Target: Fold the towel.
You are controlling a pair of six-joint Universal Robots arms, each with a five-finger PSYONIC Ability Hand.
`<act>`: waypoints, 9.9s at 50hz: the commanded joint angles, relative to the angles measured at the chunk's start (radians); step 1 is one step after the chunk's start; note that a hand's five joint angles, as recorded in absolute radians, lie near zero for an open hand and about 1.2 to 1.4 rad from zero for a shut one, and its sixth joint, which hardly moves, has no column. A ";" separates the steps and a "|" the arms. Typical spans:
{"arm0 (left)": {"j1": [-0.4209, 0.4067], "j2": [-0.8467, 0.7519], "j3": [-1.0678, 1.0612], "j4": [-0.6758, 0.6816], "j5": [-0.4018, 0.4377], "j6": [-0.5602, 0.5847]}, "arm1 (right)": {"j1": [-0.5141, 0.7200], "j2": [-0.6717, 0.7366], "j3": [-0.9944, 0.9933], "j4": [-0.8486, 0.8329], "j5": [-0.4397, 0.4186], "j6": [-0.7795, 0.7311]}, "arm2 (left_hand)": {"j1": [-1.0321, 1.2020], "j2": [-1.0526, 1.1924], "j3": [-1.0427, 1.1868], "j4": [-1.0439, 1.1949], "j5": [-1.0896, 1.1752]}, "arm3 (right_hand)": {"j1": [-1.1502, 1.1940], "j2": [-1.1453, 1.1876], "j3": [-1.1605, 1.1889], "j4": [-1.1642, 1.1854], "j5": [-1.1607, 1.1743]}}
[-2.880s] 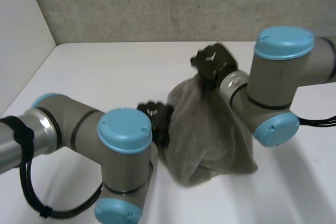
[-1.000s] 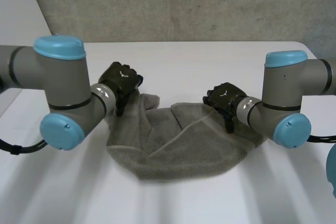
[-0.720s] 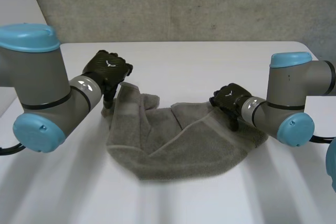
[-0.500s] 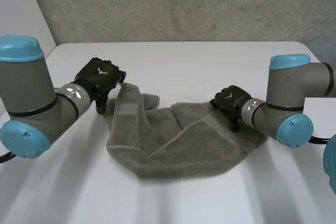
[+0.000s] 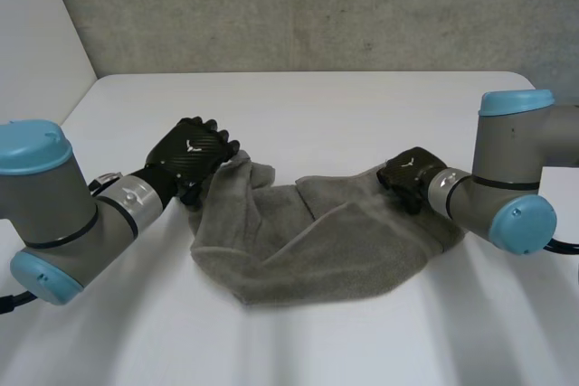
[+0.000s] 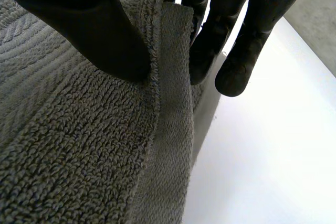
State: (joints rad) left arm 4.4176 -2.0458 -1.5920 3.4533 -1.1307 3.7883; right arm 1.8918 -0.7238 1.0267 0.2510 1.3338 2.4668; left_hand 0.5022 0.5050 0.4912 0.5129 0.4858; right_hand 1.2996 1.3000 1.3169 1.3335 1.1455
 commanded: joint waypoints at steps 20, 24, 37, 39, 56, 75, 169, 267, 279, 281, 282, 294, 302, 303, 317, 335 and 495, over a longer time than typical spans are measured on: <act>-0.001 -0.054 -0.039 0.095 0.127 0.246 | -0.166 -0.120 0.176 -0.059 -0.012 0.132 | -0.077 -0.080 -0.066 -0.088 -0.235 | 0.097 0.096 0.079 0.063 0.076; -0.001 -0.053 -0.039 0.095 0.137 0.246 | -0.191 -0.118 0.174 -0.076 -0.002 0.139 | -0.077 -0.080 -0.066 -0.088 -0.235 | 0.097 0.096 0.079 0.063 0.076; 0.000 -0.053 -0.059 0.093 0.160 0.246 | -0.246 -0.114 0.153 -0.087 0.013 0.215 | -0.074 -0.077 -0.063 -0.085 -0.232 | 0.097 0.096 0.079 0.063 0.076; -0.001 -0.056 -0.059 0.095 0.160 0.246 | -0.250 -0.114 0.153 -0.087 0.021 0.218 | -0.071 -0.074 -0.060 -0.082 -0.230 | 0.097 0.096 0.079 0.063 0.076; -0.015 -0.112 -0.016 0.098 0.160 0.245 | -0.247 -0.108 0.161 -0.090 0.025 0.222 | 0.310 0.307 0.321 0.300 0.152 | 0.097 0.096 0.079 0.063 0.076; -0.020 -0.151 0.017 0.099 0.158 0.248 | -0.275 -0.112 0.147 -0.093 0.027 0.224 | -0.024 -0.027 -0.013 -0.035 -0.183 | 0.097 0.096 0.079 0.063 0.076; -0.078 0.108 -0.187 0.075 -0.031 0.070 | -0.295 -0.229 0.219 -0.087 -0.047 0.274 | -0.042 -0.045 -0.031 -0.053 -0.200 | 0.097 0.096 0.079 0.063 0.076; -0.115 -0.218 0.138 0.257 -0.109 -0.094 | -0.277 -0.118 0.216 -0.091 -0.035 0.231 | 0.894 0.891 0.905 0.883 0.736 | 0.097 0.096 0.079 0.063 0.076; -0.113 0.183 0.064 0.248 -0.297 -0.192 | -0.272 -0.592 0.234 -0.113 -0.062 0.423 | 0.894 0.891 0.905 0.883 0.736 | 0.097 0.096 0.079 0.063 0.076; -0.115 0.263 0.060 0.238 -0.316 -0.206 | -0.272 -0.664 0.230 -0.107 -0.074 0.438 | 0.894 0.891 0.905 0.883 0.736 | 0.097 0.096 0.079 0.063 0.076; -0.113 0.332 0.052 0.215 -0.328 -0.217 | -0.272 -0.664 0.230 -0.107 -0.074 0.439 | 0.894 0.891 0.905 0.883 0.736 | 0.097 0.096 0.079 0.063 0.076; -0.112 0.576 0.041 -0.126 -0.327 -0.220 | -0.327 -0.876 0.176 0.196 -0.231 0.254 | 0.894 0.891 0.905 0.883 0.736 | 0.097 0.096 0.079 0.063 0.076; -0.095 0.515 0.009 -0.327 -0.330 -0.177 | -0.326 -0.764 0.171 0.316 -0.216 0.035 | 0.894 0.891 0.905 0.883 0.736 | 0.097 0.096 0.079 0.063 0.076; -0.090 0.486 0.009 -0.336 -0.336 -0.145 | -0.326 -0.747 0.168 0.326 -0.208 0.017 | 0.894 0.891 0.905 0.883 0.736 | 0.097 0.096 0.079 0.063 0.076; -0.070 0.074 0.267 -0.251 -0.369 0.062 | -0.145 -0.421 -0.007 0.197 -0.016 -0.032 | 0.894 0.891 0.905 0.883 0.736 | 0.097 0.096 0.079 0.063 0.076; -0.078 -0.048 0.834 0.095 -0.558 -0.223 | -0.086 -0.411 -0.028 -0.846 0.105 0.276 | 0.894 0.891 0.905 0.883 0.736 | 0.097 0.096 0.079 0.063 0.076; -0.123 0.187 -0.519 0.336 -0.399 -0.108 | -0.290 -0.566 0.759 -0.513 -0.070 0.311 | -0.045 -0.048 -0.034 -0.056 -0.203 | 0.097 0.096 0.079 0.063 0.076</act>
State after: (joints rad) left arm 4.3018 -1.8214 -2.1245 3.7664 -1.5265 3.6943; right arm 1.6018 -1.2948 1.7833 -0.2588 1.2645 2.7786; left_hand 0.5478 0.5405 0.5360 0.5534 0.5133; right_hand 1.3421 1.3290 1.3373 1.3425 1.1709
